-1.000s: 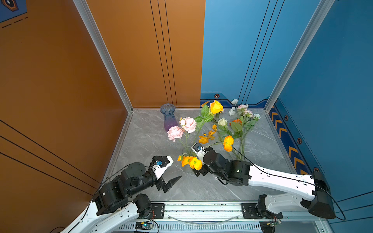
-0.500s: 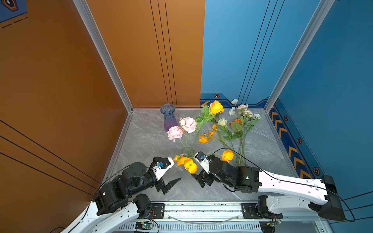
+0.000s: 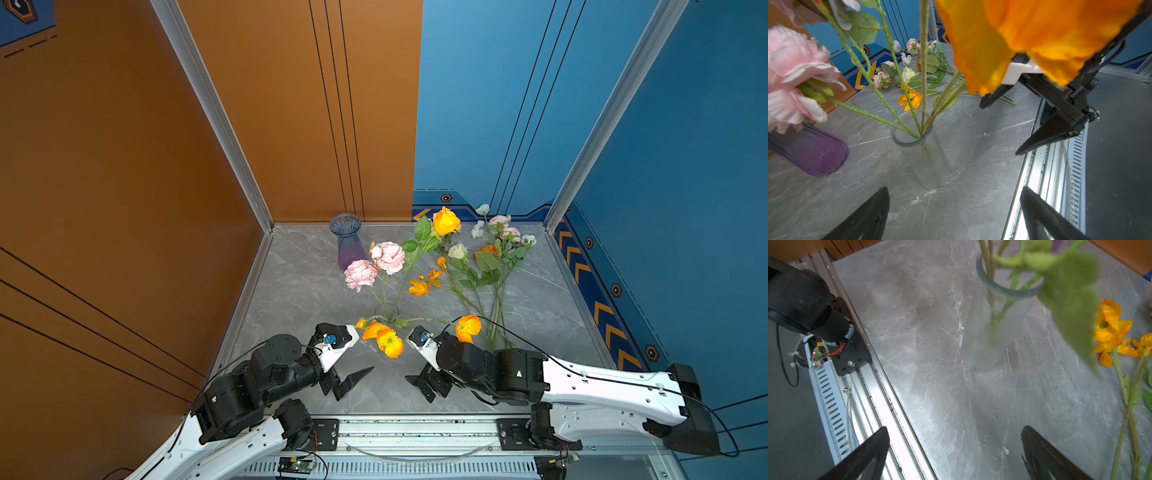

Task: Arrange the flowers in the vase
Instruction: 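Move the right gripper over to the pile of loose flowers, then lower the right gripper and close it on the cream rose stem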

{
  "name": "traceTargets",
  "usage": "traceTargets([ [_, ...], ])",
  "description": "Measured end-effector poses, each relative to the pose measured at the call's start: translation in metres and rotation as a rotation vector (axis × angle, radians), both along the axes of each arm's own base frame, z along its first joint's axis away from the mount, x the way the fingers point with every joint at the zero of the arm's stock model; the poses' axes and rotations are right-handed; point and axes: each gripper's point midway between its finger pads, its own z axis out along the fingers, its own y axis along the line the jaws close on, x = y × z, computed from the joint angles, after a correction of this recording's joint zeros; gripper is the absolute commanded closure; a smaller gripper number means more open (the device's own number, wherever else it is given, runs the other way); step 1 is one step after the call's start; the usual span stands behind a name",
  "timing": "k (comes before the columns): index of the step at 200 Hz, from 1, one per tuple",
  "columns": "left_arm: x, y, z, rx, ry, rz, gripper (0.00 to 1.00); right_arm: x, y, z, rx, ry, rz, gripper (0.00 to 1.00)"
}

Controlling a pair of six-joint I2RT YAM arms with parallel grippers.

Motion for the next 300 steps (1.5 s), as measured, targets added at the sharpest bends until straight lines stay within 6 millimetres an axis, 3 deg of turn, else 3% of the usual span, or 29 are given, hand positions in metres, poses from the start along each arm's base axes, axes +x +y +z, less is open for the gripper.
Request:
traceTargets([
  [28, 0.0, -0.002, -0.006, 0.008, 0.007, -0.011, 0.02, 0.016, -0.036, -0.027, -0.063, 0.026, -0.169, 0.0],
  [62, 0.002, -0.007, -0.026, 0.054, 0.049, -0.019, 0.02, 0.042, -0.095, -0.053, -0.068, 0.068, -0.454, 0.01],
  [74, 0.003, -0.009, -0.032, 0.069, 0.064, -0.022, 0.02, 0.051, -0.118, -0.058, -0.05, 0.082, -0.566, 0.1],
  [93, 0.002, -0.012, -0.037, 0.08, 0.083, -0.037, 0.02, 0.066, -0.152, -0.058, -0.004, 0.091, -0.735, 0.36],
  [125, -0.005, -0.016, -0.038, 0.047, 0.084, -0.079, 0.02, 0.096, -0.212, -0.05, 0.075, 0.083, -1.024, 0.41],
  [154, -0.011, -0.012, -0.034, -0.001, 0.05, -0.09, 0.02, 0.124, -0.253, -0.068, 0.053, 0.169, -1.2, 0.52],
  [169, -0.01, -0.009, -0.027, -0.03, 0.023, -0.077, 0.02, 0.141, -0.254, -0.079, 0.016, 0.228, -1.197, 0.54],
  [187, -0.007, -0.006, -0.022, -0.049, 0.005, -0.057, 0.02, 0.165, -0.241, -0.088, -0.036, 0.279, -1.132, 0.57],
  [208, -0.002, -0.004, -0.023, -0.048, 0.008, -0.035, 0.02, 0.197, -0.225, -0.091, -0.066, 0.288, -1.066, 0.66],
  [230, 0.002, -0.005, -0.025, -0.049, 0.022, -0.028, 0.02, 0.22, -0.217, -0.101, -0.104, 0.296, -1.021, 0.67],
  [273, 0.004, -0.007, -0.019, -0.093, 0.021, -0.039, 0.02, 0.231, -0.211, -0.137, -0.184, 0.366, -0.976, 0.69],
  [300, 0.001, -0.009, -0.019, -0.106, 0.029, -0.063, 0.02, 0.234, -0.211, -0.146, -0.209, 0.382, -0.969, 0.7],
])
